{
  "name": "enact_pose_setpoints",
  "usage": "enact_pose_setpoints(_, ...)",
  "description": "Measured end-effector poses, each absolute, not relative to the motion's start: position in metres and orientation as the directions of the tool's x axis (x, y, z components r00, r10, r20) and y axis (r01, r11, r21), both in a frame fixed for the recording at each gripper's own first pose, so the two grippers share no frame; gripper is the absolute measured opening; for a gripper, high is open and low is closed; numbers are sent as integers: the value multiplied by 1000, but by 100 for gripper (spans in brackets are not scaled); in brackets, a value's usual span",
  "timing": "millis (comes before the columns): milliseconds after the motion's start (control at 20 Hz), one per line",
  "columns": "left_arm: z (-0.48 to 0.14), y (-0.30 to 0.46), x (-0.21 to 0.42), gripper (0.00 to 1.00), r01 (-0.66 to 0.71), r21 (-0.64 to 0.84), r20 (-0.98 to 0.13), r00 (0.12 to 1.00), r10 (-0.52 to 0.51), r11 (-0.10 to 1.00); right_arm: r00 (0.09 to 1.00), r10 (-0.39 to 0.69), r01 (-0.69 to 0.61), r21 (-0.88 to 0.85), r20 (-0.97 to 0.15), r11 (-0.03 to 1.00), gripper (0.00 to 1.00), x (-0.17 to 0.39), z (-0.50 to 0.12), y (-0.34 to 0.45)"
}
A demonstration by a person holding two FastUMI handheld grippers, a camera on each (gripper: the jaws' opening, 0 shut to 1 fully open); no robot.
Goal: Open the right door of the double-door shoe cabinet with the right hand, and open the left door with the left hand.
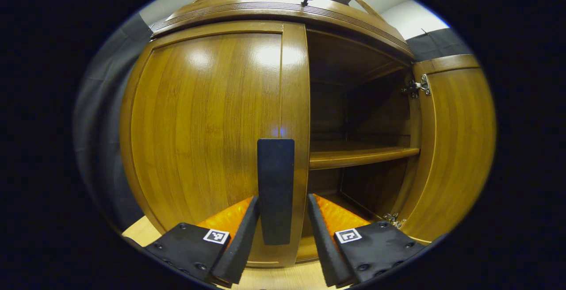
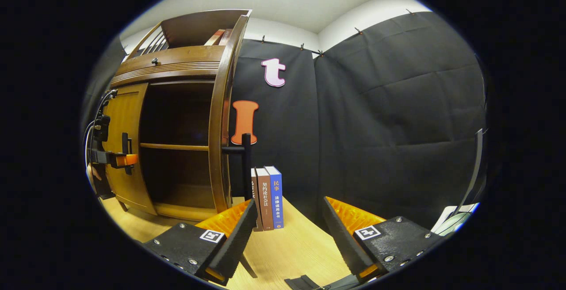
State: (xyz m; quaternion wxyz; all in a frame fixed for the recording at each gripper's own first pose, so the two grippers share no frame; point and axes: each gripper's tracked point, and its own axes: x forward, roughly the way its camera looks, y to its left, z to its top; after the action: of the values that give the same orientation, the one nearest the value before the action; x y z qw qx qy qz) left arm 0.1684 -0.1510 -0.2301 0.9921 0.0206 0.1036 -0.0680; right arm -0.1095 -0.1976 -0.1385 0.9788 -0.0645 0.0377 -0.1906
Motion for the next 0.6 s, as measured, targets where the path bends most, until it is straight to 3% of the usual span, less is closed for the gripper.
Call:
enact_pose_setpoints(350,-237,-139,172,43,106,12,-239,966,-100,994,929,-369,360,-138,-42,923,92,-111,-135,-195)
enact_pose_setpoints(600,-240,-136,169,34,105,24,-264,960,-95,994,928,-369,360,-137,-48,923,92,-112,-136,-191)
